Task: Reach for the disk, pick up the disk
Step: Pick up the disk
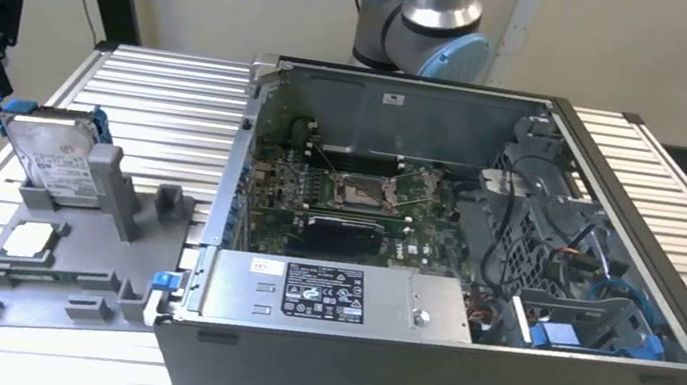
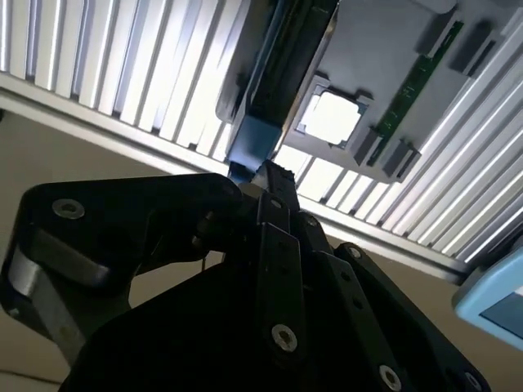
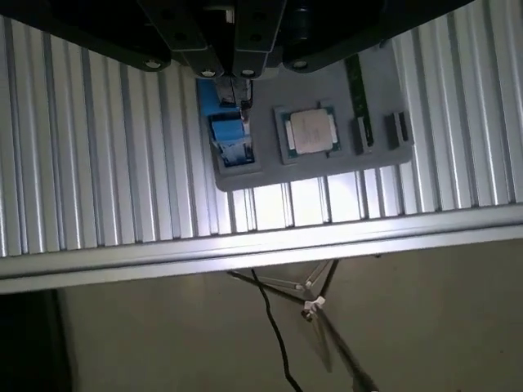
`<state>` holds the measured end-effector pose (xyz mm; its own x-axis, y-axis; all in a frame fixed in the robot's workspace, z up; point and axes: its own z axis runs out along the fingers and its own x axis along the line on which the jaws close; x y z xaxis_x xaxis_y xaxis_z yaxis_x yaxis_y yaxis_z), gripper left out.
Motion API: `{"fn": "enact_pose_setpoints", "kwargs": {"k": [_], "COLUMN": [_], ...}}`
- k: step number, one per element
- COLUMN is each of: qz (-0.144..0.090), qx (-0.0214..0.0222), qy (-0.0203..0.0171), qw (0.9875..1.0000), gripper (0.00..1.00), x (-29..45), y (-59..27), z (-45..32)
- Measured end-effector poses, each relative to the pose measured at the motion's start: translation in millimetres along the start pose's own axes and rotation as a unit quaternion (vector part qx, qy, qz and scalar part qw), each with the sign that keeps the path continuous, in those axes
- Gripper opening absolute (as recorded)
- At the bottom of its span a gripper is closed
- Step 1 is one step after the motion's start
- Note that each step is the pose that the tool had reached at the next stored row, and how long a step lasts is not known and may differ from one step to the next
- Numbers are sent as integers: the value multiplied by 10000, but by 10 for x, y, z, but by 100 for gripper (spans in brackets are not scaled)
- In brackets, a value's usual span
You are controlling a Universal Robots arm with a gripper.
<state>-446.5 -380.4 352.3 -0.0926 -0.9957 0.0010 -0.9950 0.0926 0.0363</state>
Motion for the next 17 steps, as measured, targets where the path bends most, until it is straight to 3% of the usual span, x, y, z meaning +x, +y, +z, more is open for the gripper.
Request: {"fn": "enact_pose_setpoints", "kwargs": {"k": [4, 8, 10, 12, 14, 17], "qz": [-311, -623, -770, -852, -855, -825], "qx": [1, 5, 29, 84, 126, 140], "qy": [14, 26, 31, 34, 34, 33], "qw": [9995, 9981, 9970, 9963, 9963, 9965], "gripper": [0, 0, 0, 0, 0, 0], "x": [0, 0, -1, 0, 0, 0], "y": [0, 0, 0, 0, 0, -1], "z": [0, 0, -2, 0, 0, 3]}}
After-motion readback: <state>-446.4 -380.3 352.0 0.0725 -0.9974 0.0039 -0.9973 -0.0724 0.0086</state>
